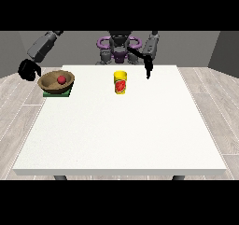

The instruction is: Pick the cup and pour the ball into the bowl, then pick the bowl and place it on the pad

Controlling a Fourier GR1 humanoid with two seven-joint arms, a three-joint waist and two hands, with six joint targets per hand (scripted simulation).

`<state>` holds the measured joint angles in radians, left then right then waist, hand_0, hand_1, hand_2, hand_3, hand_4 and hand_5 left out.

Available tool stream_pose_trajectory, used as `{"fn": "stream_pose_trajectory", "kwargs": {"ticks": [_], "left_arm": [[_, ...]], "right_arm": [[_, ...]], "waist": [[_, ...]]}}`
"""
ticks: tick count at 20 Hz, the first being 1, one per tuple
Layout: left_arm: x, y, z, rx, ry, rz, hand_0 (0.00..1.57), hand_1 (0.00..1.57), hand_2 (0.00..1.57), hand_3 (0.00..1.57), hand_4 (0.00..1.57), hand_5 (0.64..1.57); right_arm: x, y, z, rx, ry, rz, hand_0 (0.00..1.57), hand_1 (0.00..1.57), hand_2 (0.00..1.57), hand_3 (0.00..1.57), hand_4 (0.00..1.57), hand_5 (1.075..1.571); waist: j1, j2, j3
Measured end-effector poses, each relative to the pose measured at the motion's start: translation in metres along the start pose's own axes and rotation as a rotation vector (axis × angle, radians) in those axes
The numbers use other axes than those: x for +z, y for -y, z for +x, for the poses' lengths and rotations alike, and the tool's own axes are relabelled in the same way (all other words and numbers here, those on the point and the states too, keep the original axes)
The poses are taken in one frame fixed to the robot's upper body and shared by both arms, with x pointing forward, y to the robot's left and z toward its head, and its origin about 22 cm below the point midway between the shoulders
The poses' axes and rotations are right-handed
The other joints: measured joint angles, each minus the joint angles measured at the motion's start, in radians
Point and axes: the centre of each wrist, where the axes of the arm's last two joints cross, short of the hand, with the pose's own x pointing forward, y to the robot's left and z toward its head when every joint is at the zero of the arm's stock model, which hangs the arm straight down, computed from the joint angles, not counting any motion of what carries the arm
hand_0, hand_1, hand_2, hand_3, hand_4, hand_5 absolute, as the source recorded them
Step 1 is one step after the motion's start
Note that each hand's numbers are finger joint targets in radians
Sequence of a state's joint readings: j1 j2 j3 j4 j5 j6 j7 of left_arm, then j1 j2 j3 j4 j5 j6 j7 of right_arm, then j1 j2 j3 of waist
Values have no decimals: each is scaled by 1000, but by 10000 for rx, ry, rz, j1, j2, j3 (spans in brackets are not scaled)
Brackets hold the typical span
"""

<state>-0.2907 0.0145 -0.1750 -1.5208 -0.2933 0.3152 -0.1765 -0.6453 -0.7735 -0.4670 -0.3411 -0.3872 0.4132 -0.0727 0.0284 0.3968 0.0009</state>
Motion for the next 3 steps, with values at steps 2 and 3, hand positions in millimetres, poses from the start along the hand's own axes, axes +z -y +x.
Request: {"fn": "stream_pose_trajectory", "kwargs": {"ticks": [2,3], "left_arm": [[5,8,-6,-17,-347,-97,0,0,0,0,0,682],[7,10,-11,4,-493,-167,0,0,0,0,0,682]], "right_arm": [[-1,1,11,168,-62,-212,771,771,849,0,358,1375],[-1,2,18,398,25,-298,501,501,238,0,381,1087]], "waist": [[-66,-387,-2],[-74,-557,-8]]}}
